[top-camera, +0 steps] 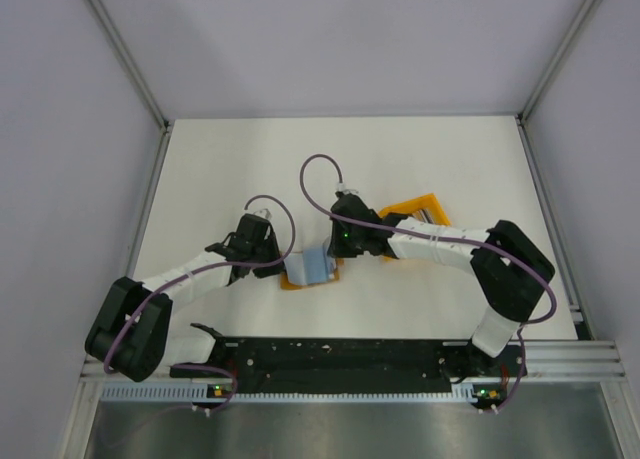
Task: Put the credit cards into the card holder
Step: Open the card holder at the center of the board.
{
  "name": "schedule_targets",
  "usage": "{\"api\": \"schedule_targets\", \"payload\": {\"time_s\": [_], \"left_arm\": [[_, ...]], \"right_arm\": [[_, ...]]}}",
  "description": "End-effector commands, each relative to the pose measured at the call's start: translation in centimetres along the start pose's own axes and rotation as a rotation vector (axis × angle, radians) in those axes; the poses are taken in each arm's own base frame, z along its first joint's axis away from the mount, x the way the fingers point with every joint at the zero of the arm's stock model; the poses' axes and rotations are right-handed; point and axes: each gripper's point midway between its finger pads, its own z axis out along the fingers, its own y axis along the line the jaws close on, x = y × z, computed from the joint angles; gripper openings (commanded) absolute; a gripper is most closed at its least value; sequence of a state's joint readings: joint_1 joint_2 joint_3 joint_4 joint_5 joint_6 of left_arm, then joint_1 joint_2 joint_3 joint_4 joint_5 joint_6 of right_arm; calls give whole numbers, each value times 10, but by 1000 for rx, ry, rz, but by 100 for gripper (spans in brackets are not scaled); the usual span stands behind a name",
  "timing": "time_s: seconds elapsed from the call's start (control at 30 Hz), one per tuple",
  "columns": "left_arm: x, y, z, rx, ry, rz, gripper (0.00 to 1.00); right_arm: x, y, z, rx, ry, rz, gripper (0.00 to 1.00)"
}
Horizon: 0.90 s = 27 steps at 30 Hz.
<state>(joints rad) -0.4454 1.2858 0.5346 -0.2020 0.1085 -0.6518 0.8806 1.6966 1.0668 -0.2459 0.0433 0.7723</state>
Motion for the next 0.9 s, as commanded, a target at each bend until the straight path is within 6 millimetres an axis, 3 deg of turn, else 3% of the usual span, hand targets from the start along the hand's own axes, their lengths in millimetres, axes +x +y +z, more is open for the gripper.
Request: {"api": "schedule_targets", "payload": {"time_s": [0.0, 0.37, 0.57, 0.67, 0.87], "left_arm": [[3, 1, 4, 6, 8, 1, 0], [4, 2, 5, 7, 12, -2, 0], [5, 3, 7, 2, 16, -6, 0], [5, 2, 7, 4, 16, -9, 0], [4, 3, 7, -3, 16, -11, 0]], "right_arm": [[-6, 22, 5, -85, 5, 23, 0], [-3, 40, 18, -159, 51, 25, 0], [-14, 79, 1, -336, 46, -42, 0], [-13, 87, 0, -375, 64, -64, 0], [-24, 79, -9, -319, 13, -86, 0]]}}
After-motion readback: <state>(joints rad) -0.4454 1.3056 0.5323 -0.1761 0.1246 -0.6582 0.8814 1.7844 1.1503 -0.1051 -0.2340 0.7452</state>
